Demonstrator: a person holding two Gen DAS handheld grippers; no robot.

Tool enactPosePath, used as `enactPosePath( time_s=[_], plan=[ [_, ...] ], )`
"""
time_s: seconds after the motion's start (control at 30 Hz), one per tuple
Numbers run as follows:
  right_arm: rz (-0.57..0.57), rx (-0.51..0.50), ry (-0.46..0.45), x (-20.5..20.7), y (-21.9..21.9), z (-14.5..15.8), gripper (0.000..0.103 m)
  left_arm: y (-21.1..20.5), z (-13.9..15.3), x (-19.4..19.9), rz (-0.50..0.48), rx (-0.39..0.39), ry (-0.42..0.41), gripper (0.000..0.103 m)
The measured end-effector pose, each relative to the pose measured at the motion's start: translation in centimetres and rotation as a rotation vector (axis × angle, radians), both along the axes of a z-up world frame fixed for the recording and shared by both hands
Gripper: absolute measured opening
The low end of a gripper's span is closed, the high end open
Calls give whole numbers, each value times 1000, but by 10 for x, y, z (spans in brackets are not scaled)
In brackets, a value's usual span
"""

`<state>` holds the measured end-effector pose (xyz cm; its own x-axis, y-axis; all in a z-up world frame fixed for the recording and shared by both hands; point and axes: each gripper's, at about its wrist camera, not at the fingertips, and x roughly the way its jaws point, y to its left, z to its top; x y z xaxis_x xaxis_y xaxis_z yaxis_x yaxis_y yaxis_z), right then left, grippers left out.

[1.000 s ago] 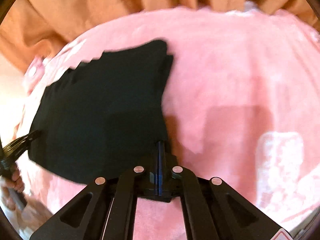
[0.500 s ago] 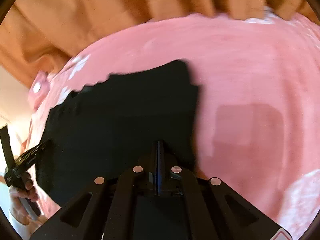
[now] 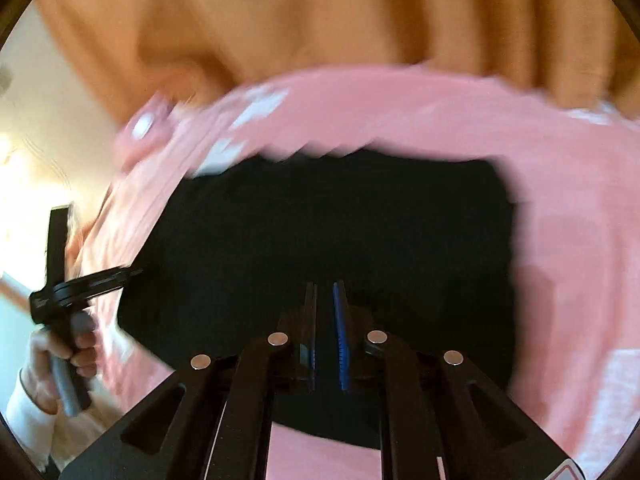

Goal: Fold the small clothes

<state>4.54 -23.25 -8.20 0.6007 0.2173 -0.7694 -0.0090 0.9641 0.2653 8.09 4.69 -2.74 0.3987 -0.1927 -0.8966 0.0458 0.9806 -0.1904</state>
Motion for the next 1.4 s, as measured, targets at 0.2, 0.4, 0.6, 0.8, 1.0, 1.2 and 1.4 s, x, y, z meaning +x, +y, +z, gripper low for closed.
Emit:
enactPosePath(
  time_s=[0.2, 0.4, 0.6, 0.8, 1.0, 1.2, 1.4],
  plan=[
    [36, -24, 84, 27, 16, -38, 6, 25, -1, 19, 60, -181, 39, 16],
    [16, 99, 110, 25, -3, -42, 6, -11, 42, 16, -17, -273, -49, 6],
    [-11, 126, 106, 14, -13, -30, 17, -101, 97, -8, -251, -360, -168, 6],
    [-207, 120, 15, -10, -102, 3, 41, -216, 72, -30, -468, -292, -145, 6],
    [-320, 179, 55, -30, -160, -12, 44, -239, 38, -65, -568, -251, -36, 32],
    [-194, 263, 75, -34, -138, -13, 46, -161, 71, -94, -436, -127, -255, 81],
    [-103, 354, 121, -21, -106, -22, 53, -135, 36, -83, -384, -90, -147, 80]
  ],
)
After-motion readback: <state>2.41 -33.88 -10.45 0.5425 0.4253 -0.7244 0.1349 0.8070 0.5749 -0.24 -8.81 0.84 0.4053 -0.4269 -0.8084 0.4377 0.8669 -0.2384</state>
